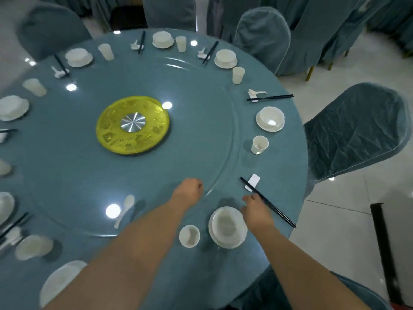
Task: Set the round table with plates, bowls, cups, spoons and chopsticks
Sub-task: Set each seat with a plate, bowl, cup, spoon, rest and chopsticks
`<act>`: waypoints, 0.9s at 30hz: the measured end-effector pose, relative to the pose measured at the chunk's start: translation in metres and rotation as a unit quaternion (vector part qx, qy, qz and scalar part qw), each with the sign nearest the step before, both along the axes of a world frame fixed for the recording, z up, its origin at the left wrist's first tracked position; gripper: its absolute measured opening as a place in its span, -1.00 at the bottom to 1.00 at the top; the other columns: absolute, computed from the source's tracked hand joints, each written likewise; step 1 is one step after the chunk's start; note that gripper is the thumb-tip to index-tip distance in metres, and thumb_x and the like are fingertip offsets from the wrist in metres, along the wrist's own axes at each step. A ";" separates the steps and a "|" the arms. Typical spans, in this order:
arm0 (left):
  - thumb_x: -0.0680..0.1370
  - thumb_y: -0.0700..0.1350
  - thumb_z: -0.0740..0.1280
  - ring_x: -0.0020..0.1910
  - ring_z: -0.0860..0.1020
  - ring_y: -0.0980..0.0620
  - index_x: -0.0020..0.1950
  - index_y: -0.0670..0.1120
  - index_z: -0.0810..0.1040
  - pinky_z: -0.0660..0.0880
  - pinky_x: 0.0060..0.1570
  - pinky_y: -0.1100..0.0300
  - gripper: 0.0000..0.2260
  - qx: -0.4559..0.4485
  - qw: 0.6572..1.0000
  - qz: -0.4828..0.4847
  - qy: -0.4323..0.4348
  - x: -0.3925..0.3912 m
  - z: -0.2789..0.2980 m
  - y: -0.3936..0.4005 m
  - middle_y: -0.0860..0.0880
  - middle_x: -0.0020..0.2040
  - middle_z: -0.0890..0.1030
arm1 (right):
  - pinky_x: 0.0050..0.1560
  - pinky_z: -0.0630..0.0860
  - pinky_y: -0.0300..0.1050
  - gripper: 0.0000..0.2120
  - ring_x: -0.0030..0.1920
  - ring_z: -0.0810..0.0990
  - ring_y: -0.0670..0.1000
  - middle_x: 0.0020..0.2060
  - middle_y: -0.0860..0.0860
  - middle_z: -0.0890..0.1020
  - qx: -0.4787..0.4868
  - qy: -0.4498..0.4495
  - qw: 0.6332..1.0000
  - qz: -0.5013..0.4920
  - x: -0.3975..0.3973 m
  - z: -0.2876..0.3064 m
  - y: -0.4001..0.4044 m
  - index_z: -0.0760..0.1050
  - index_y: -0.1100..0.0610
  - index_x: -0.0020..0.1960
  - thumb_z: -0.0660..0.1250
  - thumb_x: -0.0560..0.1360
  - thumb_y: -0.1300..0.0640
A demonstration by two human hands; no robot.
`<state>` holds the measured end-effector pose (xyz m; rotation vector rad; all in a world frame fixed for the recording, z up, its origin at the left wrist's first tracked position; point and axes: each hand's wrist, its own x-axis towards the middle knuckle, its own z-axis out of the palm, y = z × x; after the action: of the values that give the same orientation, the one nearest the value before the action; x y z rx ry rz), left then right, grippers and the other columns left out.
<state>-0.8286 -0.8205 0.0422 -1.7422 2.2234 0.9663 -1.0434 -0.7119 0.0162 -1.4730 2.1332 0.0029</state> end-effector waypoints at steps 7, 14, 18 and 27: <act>0.60 -0.10 0.19 0.16 0.55 -0.20 0.10 -0.18 0.54 0.50 0.12 0.00 -0.79 -0.045 0.982 0.172 -0.065 0.152 0.001 0.021 -0.20 0.13 0.60 | 0.19 0.45 -0.02 -0.72 0.18 0.52 0.19 0.25 0.12 0.44 -0.003 -0.006 0.997 0.071 0.084 0.005 -0.019 0.44 0.15 0.29 0.14 0.61 0.19; 0.61 -0.01 0.25 0.20 0.52 -0.20 0.26 -0.21 0.45 0.45 0.19 0.01 -0.67 0.013 0.959 0.260 -0.114 0.220 -0.026 0.044 -0.21 0.23 0.49 | 0.13 0.49 0.00 -0.73 0.16 0.50 0.16 0.21 0.11 0.46 -0.027 -0.055 0.996 0.060 0.144 0.003 -0.020 0.45 0.13 0.26 0.19 0.59 0.15; 0.61 -0.11 0.24 0.15 0.55 -0.16 0.24 -0.21 0.48 0.47 0.12 0.08 -0.74 0.033 0.957 0.262 -0.122 0.230 -0.042 0.048 -0.20 0.22 0.49 | 0.06 0.47 -0.07 -0.77 0.09 0.55 0.13 0.19 0.07 0.46 -0.012 -0.031 0.997 0.070 0.157 -0.001 -0.021 0.47 0.13 0.23 0.17 0.60 0.17; 0.52 -0.10 0.34 -0.03 0.63 -0.14 0.01 -0.19 0.61 0.49 -0.15 0.13 -0.81 0.080 0.954 0.286 -0.032 0.207 -0.030 0.032 -0.16 -0.06 0.66 | 0.00 0.43 -0.08 -0.83 0.00 0.53 0.11 0.01 0.07 0.54 -0.032 -0.049 0.997 0.060 0.175 0.006 -0.025 0.54 0.15 0.06 0.21 0.58 0.13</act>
<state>-0.6213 -0.7885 0.0124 -2.3465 1.5627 1.1288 -0.8687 -0.7373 0.0223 -1.6014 1.9811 -0.0924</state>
